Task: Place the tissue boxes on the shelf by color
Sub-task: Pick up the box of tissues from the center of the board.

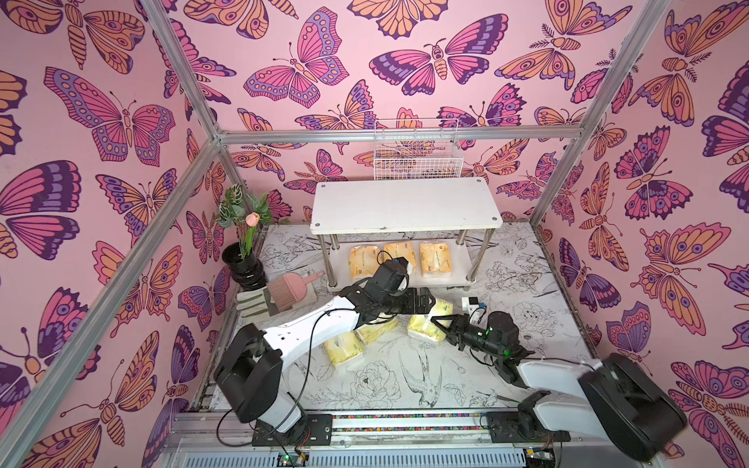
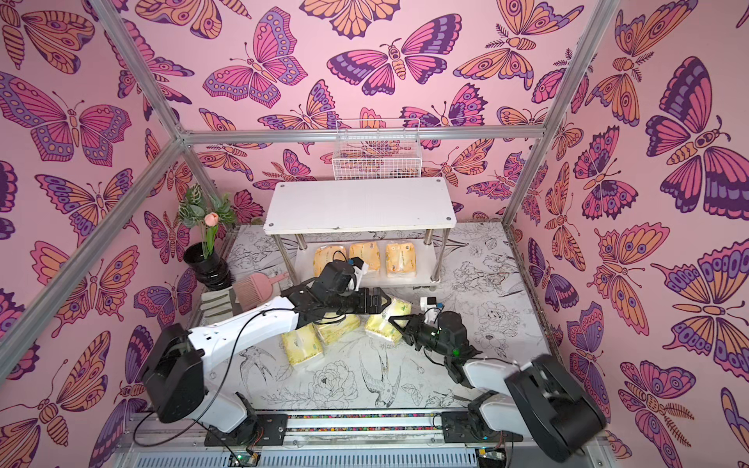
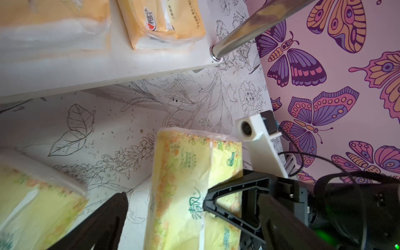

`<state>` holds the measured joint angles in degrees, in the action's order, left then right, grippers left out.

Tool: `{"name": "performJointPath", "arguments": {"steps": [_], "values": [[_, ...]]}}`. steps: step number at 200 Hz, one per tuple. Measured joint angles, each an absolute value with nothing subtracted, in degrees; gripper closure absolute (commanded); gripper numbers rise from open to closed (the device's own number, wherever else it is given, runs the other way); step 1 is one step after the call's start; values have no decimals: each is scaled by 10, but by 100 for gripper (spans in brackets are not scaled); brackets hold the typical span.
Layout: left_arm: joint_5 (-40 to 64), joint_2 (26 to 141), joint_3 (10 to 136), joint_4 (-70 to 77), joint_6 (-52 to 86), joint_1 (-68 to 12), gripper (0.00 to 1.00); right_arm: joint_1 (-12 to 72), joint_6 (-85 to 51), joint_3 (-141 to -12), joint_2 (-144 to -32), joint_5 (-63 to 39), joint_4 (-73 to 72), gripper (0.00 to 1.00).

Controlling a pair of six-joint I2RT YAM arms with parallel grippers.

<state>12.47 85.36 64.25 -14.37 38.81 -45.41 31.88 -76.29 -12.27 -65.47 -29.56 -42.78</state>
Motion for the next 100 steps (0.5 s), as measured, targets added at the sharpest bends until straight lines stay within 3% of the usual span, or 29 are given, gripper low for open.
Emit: {"name": "performJointPath", "arguments": {"steps": [25,45,100], "values": [[93,755,613,-176,372,-455,0,319,-714,-195,-508,-286,-223,87],[65,659,571,-205,366,-455,0,319,-691,-244,-453,-289,-119,87],[7,477,563,-326,349,-451,0,328,-670,-380,-504,-342,25,88]]}}
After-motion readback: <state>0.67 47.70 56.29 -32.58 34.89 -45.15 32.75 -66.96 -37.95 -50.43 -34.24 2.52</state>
